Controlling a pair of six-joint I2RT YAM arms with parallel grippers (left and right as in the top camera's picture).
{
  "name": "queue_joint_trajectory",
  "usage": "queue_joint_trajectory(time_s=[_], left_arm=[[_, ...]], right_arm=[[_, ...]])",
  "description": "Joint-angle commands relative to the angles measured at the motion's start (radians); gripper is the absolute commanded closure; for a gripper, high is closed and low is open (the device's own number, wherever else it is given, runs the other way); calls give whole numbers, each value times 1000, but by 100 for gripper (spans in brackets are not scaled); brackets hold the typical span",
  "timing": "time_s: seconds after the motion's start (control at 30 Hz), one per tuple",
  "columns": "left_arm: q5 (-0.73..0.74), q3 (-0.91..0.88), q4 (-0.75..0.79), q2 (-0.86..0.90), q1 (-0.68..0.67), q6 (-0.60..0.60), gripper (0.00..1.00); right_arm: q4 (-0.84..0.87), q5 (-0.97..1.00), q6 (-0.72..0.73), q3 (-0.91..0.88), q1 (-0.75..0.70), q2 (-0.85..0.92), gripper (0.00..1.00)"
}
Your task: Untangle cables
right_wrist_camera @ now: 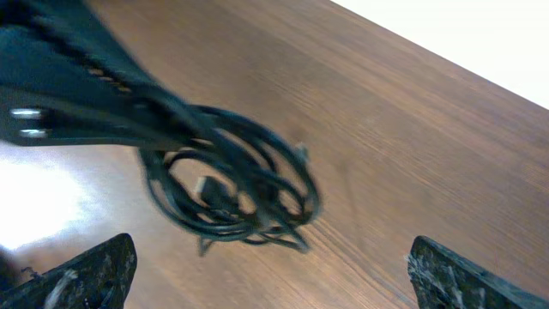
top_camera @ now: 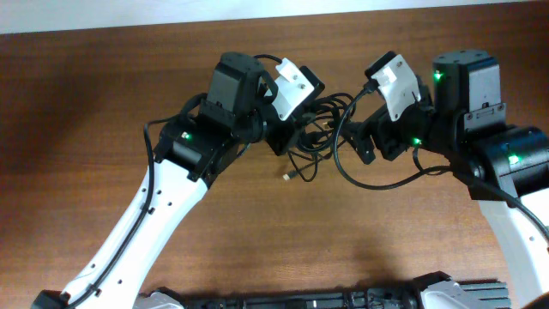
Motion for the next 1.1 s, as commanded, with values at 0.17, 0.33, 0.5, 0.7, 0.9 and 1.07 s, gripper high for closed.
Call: queue_joint_trajectory(time_s=[0.17,0.33,0.5,0.7,0.9,1.07], left_arm=[[141,23,10,-14,-48,12,100],[145,23,5,-18,-72,12,100],[157,23,-18,-69,-72,13,100],[218,23,-81,-138,-72,40,100],[70,23,-124,-164,-72,64,100],[-73,23,-124,-164,-72,45,100]], right_arm=[[46,154,-3,16,8,16,1],[74,378,93,16,7,66,1],[106,552,181,16,6,107,1],[175,660,269,16,5,135,1],[132,570,278,16,1,140,1],[63,549,278,16,1,140,1]])
